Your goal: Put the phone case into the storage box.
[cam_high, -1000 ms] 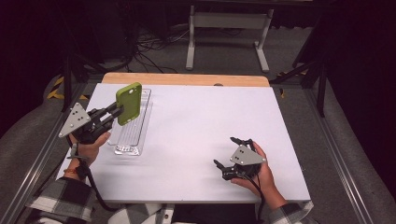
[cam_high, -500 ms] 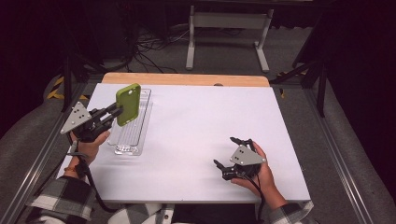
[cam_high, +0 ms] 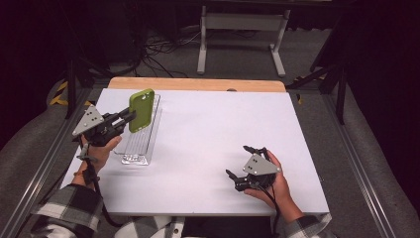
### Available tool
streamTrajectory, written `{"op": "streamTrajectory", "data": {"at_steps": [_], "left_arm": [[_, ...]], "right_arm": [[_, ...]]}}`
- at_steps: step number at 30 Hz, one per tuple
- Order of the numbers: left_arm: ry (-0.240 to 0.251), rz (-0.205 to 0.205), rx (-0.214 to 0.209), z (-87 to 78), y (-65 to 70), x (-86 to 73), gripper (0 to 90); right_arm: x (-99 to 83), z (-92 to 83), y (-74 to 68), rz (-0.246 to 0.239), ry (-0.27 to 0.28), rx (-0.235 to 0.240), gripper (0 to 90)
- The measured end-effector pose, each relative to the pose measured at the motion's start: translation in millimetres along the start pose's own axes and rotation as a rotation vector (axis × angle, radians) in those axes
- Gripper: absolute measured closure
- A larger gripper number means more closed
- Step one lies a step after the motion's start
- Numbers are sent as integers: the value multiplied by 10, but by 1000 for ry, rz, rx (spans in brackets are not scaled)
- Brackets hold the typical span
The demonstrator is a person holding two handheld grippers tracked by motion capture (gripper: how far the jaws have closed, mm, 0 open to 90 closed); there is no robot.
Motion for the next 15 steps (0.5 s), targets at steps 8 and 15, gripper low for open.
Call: {"op": "streamTrajectory", "data": {"at_steps": [8, 15], "left_arm": [[-13, -10, -3, 104, -85, -37, 782], [-38, -20, -17, 204, -201, -81, 782]], "right_arm": [[-6, 13, -2, 5, -1, 2, 87], [-19, 36, 6, 9, -8, 2, 87]]}}
Point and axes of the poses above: each handheld gripper's, and its own axes: z roughly forward along the jaws, x roughly out of its top, y roughly to its right, the point moved 1 cm from there along z, roughly forward along the jaws, and after that the axes turned 13 degrees about z, right-handed, at the moved point
